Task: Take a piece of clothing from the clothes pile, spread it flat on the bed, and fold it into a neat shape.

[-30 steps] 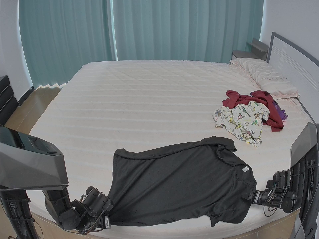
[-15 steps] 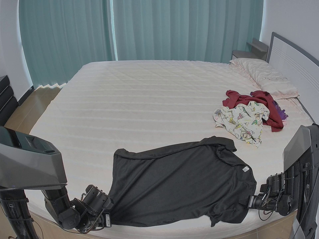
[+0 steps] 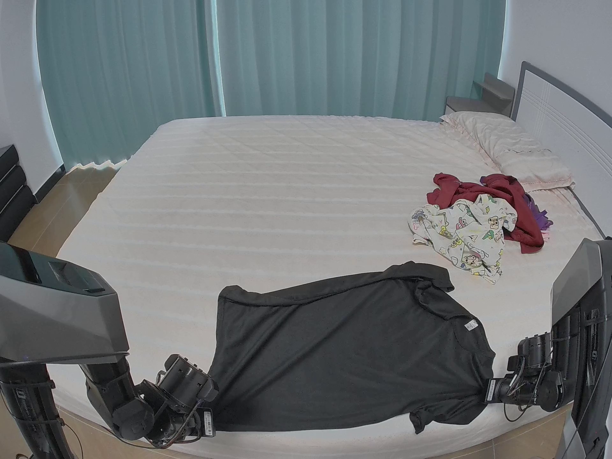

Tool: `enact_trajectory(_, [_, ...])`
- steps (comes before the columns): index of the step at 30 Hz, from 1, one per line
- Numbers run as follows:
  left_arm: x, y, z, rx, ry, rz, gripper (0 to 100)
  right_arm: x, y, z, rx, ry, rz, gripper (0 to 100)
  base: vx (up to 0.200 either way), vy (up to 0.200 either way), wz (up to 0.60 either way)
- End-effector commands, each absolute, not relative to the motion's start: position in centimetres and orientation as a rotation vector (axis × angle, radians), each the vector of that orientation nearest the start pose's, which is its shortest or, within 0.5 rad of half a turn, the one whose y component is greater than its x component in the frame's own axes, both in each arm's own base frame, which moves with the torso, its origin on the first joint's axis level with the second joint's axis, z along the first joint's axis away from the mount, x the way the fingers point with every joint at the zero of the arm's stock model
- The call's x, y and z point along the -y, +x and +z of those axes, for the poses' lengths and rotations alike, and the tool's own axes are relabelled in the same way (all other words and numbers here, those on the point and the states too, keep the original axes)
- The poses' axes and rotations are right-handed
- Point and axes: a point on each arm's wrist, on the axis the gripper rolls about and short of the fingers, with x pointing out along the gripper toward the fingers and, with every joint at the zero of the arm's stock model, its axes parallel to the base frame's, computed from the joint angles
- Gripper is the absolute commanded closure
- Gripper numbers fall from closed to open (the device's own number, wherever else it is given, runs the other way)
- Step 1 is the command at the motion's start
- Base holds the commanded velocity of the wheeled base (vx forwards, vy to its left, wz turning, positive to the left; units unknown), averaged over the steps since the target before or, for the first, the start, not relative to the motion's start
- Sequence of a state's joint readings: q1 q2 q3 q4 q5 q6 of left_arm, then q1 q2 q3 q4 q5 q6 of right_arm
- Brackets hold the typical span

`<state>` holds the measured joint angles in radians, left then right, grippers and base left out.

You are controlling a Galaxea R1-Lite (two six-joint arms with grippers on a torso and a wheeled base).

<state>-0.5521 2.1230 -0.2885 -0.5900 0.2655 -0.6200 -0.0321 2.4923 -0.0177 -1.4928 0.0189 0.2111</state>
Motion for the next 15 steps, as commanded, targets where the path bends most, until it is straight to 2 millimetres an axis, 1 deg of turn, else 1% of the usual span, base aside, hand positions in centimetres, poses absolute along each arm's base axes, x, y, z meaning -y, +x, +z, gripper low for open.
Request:
enact_trajectory(1, [10.88, 18.87, -2.93, -1.16, -0.06, 0.107, 100, 1.77, 19.57, -6.85, -1.036, 0.172, -0.148, 100, 0.0, 0.0, 0.0])
enact_trajectory(10, [10.96, 18.98, -2.91, -1.159, -0.062, 0.106, 100, 1.86, 19.3, -6.52, -1.057, 0.133, -0.178, 100, 0.0, 0.0, 0.0])
enact_trajectory(11, [10.96, 18.98, -2.94, -1.161, -0.062, 0.105, 100, 1.77, 19.25, -6.62, -1.065, 0.127, -0.171, 0, 0.0, 0.0, 0.0])
enact_trajectory(12, [10.97, 18.99, -2.94, -1.162, -0.064, 0.102, 0, 1.74, 19.24, -6.7, -1.069, 0.126, -0.17, 0, 0.0, 0.0, 0.0])
enact_trajectory(15, [11.01, 18.98, -2.98, -1.179, -0.08, 0.081, 0, 1.65, 19.32, -6.61, -1.06, 0.126, -0.165, 0, 0.0, 0.0, 0.0])
